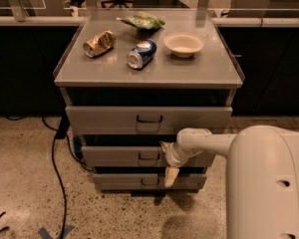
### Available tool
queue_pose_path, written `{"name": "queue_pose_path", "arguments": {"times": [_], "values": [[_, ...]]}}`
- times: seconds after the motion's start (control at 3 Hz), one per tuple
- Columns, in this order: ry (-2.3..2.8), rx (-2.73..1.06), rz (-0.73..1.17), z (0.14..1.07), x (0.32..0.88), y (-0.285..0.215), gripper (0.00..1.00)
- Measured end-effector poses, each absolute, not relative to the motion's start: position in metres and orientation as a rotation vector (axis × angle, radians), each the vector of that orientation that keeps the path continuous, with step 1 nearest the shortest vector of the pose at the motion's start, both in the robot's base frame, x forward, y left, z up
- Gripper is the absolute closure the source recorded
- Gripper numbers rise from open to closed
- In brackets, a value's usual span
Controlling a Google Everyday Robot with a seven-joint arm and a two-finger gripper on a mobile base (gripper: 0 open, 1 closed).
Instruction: Open middle drawer
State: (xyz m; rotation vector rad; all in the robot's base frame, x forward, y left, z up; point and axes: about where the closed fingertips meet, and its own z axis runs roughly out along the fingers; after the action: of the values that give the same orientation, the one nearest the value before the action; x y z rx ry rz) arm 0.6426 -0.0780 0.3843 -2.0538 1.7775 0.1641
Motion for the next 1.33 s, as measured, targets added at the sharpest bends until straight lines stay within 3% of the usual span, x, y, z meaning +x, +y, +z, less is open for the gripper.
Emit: {"name": "queue_pose_path", "arguments": {"times": [1.33], "values": [[1.853,-2.016,0.269,0.3885,0.6338,-0.0852,0.00]]}}
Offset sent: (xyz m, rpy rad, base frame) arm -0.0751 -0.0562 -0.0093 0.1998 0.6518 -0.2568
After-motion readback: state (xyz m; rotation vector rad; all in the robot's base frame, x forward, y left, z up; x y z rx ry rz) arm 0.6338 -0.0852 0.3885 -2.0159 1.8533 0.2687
